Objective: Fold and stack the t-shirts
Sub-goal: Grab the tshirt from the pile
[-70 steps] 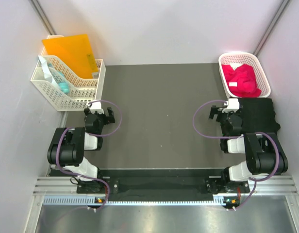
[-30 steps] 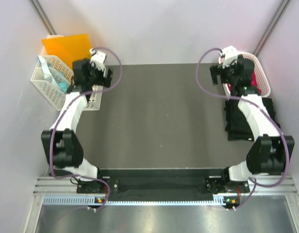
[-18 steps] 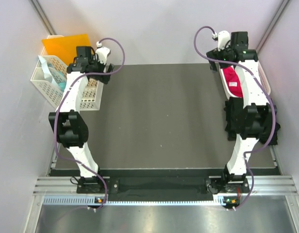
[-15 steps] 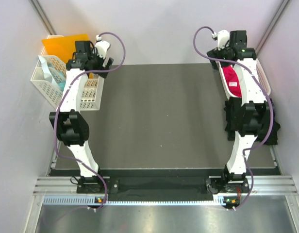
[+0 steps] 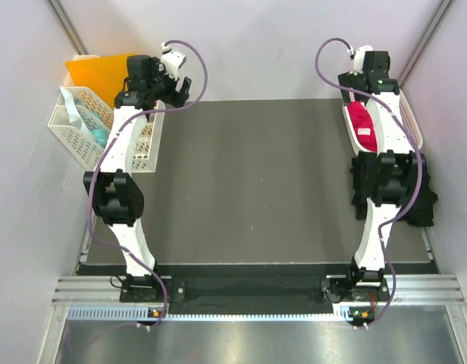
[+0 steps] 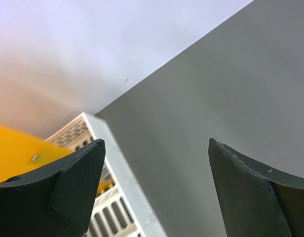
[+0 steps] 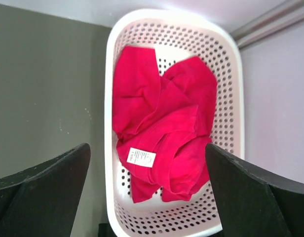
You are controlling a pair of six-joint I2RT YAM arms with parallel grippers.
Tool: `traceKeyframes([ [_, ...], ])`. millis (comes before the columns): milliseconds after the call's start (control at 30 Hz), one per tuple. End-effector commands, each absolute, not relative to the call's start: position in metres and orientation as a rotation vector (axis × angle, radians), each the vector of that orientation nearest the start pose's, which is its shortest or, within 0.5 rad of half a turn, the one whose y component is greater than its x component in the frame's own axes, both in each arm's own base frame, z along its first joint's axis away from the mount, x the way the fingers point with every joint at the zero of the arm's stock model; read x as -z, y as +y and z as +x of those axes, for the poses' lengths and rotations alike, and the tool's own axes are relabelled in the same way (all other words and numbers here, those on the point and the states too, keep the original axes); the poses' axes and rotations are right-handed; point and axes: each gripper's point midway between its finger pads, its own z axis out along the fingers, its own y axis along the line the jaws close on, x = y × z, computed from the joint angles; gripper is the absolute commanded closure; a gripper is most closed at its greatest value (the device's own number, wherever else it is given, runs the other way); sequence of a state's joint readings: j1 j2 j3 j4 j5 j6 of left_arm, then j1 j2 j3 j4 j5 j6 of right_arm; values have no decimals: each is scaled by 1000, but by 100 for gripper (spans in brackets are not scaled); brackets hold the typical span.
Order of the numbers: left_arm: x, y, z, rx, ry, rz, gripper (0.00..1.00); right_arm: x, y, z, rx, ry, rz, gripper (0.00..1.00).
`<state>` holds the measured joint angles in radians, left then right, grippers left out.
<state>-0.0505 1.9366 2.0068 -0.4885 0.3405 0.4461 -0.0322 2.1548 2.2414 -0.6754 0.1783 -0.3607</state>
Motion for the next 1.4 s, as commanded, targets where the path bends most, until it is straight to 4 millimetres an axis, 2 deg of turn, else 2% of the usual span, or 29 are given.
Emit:
traceKeyframes([
  [0,-296,-106,575,159,1793,687,11,-230,-67,593,393,2187,-236,0],
  [33,-285,-113,575,137,1809,714,12,-221,-69,591,391,2213,-254,0],
  [100,-278,-107,580,11,1827,732,11,-215,-75,588,386,2236,-256,0],
  [167,-271,-111,580,-24,1832,770,11,-206,-81,587,383,2259,-245,0],
  [267,-268,-111,578,-30,1837,775,11,-199,-103,588,431,2269,-212,0],
  [300,-266,-111,577,-31,1840,779,11,-201,-118,587,474,2266,-182,0],
  [400,-264,-113,573,-30,1843,794,11,-192,-143,587,494,2278,-138,0],
  [467,-266,-117,570,-33,1835,812,11,-183,-153,588,508,2292,-134,0],
  [600,-263,-123,566,-40,1842,828,11,-167,-186,586,545,2319,-90,0],
  [700,-265,-124,563,-47,1841,838,11,-154,-200,586,544,2334,-91,0],
  [833,-269,-126,561,-84,1832,862,11,-141,-195,586,476,2357,-133,0],
  [900,-272,-125,560,-107,1828,859,10,-132,-186,584,410,2371,-168,1],
  [1033,-272,-124,557,-110,1842,841,10,-127,-173,582,323,2383,-190,1],
  [1200,-264,-122,551,-110,1868,835,11,-125,-146,580,141,2385,-243,0],
  [1367,-258,-119,549,-127,1878,847,11,-124,-134,580,55,2381,-244,1],
])
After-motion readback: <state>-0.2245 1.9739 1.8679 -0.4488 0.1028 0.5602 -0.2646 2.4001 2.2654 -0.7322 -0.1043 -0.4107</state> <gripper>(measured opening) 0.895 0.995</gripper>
